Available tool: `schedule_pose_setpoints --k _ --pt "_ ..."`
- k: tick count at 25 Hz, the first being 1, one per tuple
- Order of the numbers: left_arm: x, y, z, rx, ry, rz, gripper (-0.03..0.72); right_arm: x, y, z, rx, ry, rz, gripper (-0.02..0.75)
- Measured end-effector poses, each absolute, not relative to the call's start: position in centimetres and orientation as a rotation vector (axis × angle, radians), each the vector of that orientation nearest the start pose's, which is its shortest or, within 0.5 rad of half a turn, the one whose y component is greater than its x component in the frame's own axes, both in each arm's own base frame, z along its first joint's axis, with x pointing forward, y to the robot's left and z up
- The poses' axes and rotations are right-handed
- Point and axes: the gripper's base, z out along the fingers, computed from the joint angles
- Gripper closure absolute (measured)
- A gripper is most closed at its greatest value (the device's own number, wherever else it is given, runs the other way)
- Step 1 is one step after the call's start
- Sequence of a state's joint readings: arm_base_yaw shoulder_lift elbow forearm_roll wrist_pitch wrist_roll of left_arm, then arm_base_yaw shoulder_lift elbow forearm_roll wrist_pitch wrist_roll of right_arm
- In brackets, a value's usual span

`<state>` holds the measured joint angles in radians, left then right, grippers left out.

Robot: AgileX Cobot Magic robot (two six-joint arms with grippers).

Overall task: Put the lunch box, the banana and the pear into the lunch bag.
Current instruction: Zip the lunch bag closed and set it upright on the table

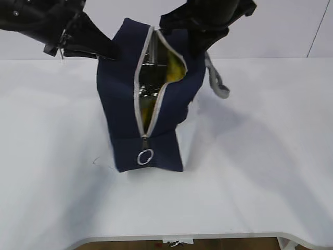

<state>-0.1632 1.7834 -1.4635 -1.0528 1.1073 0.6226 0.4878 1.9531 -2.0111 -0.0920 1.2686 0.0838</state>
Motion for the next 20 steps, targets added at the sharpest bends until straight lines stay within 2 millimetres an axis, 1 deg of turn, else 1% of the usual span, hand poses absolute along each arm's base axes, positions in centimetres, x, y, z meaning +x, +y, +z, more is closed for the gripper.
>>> schedule_pose_setpoints --k 3,7,10,17,20 --pt "35.9 -14.7 30.7 0.479 2.367 -1.21 0.676 37.6 18.4 35.9 -0.546 2.586 -0.028 0.737" --pt "35.7 -16.3 30.8 0.48 2.338 -1.197 0.676 37.6 18.1 36.1 -0.545 2.578 -0.06 0.738" --pt "35.9 -16.6 30.7 0.459 2.328 -1.206 0.676 37.6 18.1 36.1 -0.546 2.58 -0.061 0.738" --pt "37.0 -17.2 28.9 0.38 2.347 -1.257 0.676 38.3 18.5 34.6 -0.547 2.613 -0.072 0.738" --pt "37.2 -17.3 28.7 0.351 2.342 -1.283 0.676 38.3 18.5 34.6 -0.514 2.62 -0.064 0.737"
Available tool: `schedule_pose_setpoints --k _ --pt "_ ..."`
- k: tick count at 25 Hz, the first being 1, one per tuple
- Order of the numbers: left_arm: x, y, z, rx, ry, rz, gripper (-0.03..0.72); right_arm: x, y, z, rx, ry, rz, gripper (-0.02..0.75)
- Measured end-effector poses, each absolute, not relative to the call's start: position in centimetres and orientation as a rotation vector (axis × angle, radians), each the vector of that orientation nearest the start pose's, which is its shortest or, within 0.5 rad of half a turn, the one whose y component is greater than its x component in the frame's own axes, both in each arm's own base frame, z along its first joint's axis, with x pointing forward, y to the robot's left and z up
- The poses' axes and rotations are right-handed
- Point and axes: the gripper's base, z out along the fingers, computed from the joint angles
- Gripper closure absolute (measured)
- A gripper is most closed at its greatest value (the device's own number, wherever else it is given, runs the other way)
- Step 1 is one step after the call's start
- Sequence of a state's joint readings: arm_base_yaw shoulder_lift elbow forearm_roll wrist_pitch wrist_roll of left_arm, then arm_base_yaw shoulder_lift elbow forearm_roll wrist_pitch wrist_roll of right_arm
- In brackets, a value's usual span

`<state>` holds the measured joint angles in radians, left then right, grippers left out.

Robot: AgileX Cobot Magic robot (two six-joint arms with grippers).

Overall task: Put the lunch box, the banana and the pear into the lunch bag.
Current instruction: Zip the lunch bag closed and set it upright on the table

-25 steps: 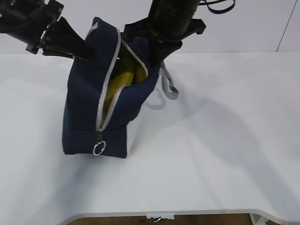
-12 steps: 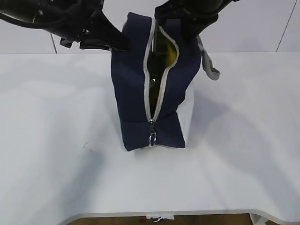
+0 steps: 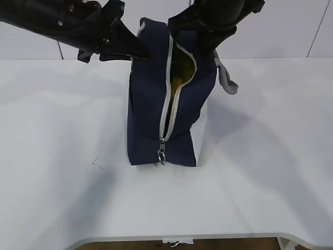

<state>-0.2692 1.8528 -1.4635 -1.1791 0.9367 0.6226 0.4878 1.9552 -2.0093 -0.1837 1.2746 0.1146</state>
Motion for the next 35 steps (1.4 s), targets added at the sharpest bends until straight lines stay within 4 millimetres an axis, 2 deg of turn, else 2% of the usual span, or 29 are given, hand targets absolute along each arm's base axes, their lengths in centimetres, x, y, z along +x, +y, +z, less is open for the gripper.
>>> schedule_pose_setpoints --k 5,8,10,14,16,20,24,28,35 --pt "37.7 -17.5 27.7 0.313 2.355 -1.307 0.676 38.5 18.8 34.1 -0.492 2.639 -0.03 0.713" --pt "38.0 -17.6 26.9 0.304 2.374 -1.31 0.676 38.8 19.2 33.3 -0.451 2.665 0.003 0.657" --pt "38.0 -17.6 26.9 0.305 2.376 -1.311 0.674 38.9 19.3 33.1 -0.415 2.671 0.014 0.578" --pt "38.0 -17.6 26.8 0.311 2.38 -1.311 0.639 39.0 19.4 33.1 -0.379 2.672 0.027 0.337" --pt "38.0 -17.6 26.8 0.311 2.38 -1.311 0.594 39.0 19.4 33.1 -0.377 2.673 0.028 0.277" --pt "37.8 -17.7 26.8 0.331 2.39 -1.321 0.502 38.9 19.5 33.1 -0.375 2.678 0.047 0.256" --pt "37.5 -17.2 26.9 0.405 2.415 -1.238 0.446 38.5 19.5 33.9 -0.369 2.67 0.089 0.256" --pt "36.8 -16.6 28.0 0.482 2.417 -1.174 0.434 37.4 19.3 35.9 -0.357 2.638 0.167 0.256" --pt "35.7 -16.5 29.1 0.617 2.441 -1.174 0.432 35.2 18.7 39.5 -0.345 2.565 0.266 0.256"
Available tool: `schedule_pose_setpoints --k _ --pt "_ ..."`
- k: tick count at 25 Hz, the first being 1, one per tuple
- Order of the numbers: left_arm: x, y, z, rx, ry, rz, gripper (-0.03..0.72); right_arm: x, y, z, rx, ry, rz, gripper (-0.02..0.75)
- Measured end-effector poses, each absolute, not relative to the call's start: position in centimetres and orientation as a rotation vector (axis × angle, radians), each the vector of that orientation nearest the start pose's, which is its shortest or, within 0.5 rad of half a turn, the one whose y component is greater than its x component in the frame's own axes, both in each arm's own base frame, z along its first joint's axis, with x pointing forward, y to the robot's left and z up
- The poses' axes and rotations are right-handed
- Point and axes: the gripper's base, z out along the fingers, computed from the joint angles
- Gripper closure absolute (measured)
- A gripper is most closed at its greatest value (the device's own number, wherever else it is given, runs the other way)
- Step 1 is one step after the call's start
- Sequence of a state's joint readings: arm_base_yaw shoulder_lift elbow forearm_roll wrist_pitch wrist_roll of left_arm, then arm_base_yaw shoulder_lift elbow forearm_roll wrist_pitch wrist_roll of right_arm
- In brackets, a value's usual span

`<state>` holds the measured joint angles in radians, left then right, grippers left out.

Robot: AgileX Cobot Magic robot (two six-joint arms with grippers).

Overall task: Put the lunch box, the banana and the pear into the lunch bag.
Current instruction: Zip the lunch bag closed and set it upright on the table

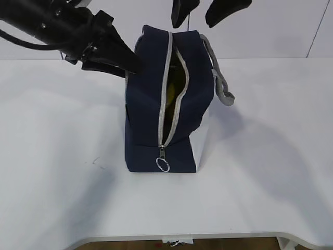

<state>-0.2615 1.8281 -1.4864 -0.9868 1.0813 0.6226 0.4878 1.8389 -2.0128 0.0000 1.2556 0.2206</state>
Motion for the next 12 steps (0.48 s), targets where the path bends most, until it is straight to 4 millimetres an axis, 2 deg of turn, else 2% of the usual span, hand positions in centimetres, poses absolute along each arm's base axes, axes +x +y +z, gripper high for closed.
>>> schedule_pose_setpoints --k 4,8,12 --pt "35.8 -16.3 30.6 0.73 2.428 -1.105 0.432 33.8 18.1 41.4 -0.344 2.524 0.314 0.256" --pt "36.3 -16.0 32.1 0.77 2.42 -0.991 0.422 32.5 18.1 41.5 -0.373 2.539 0.388 0.256" --pt "36.3 -15.7 33.5 0.798 2.433 -0.929 0.322 31.4 18.0 41.1 -0.399 2.57 0.415 0.256"
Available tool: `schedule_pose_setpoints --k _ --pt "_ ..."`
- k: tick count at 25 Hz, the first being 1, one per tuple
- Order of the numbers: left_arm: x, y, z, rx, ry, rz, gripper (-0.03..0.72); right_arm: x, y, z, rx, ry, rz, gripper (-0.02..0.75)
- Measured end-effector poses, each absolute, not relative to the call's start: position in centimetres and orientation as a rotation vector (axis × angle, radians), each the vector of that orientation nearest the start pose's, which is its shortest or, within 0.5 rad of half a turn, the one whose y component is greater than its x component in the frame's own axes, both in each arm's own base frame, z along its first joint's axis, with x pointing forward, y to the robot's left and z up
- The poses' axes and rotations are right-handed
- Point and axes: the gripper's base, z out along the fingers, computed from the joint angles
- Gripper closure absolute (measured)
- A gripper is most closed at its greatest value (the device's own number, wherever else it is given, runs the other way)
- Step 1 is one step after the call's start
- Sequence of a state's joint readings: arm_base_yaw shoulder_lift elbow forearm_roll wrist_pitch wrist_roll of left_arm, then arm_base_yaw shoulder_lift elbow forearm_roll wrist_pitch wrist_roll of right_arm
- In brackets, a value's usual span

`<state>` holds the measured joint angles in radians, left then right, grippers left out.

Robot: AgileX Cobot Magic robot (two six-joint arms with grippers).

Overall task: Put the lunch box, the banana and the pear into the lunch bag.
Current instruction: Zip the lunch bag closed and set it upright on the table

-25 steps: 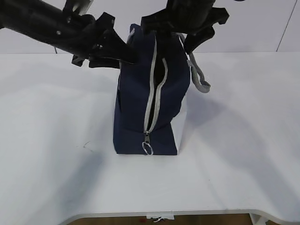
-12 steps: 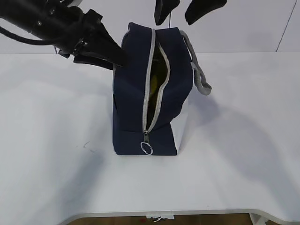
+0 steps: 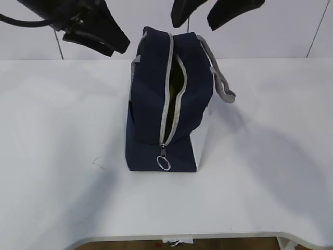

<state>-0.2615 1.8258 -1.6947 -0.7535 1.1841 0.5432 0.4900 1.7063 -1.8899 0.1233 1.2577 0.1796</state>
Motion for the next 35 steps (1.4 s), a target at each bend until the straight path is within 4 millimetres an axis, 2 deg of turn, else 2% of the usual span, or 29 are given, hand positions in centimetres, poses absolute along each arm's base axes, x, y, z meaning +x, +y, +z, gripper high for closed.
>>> schedule_pose_setpoints --k 5,8,12,15,20,25,35 --pt "36.2 -15.0 34.2 0.773 2.504 -0.821 0.278 29.5 16.8 41.1 -0.407 2.58 0.378 0.257" --pt "35.6 -14.3 35.0 0.749 2.528 -0.731 0.289 28.0 15.7 41.0 -0.409 2.59 0.338 0.26" --pt "34.5 -13.3 36.7 0.705 2.539 -0.618 0.321 25.9 14.3 39.7 -0.405 2.569 0.315 0.305" --pt "33.6 -12.6 37.9 0.684 2.531 -0.556 0.34 24.4 13.3 38.1 -0.406 2.503 0.3 0.35" --pt "32.1 -12.0 39.9 0.662 2.49 -0.524 0.348 22.4 11.5 33.9 -0.474 2.341 0.217 0.382" --pt "31.1 -11.8 41.2 0.66 2.456 -0.52 0.348 21.8 11.0 30.0 -0.538 2.223 0.176 0.385" --pt "30.9 -12.1 41.3 0.653 2.448 -0.575 0.36 23.1 12.1 28.8 -0.534 2.068 0.241 0.389"
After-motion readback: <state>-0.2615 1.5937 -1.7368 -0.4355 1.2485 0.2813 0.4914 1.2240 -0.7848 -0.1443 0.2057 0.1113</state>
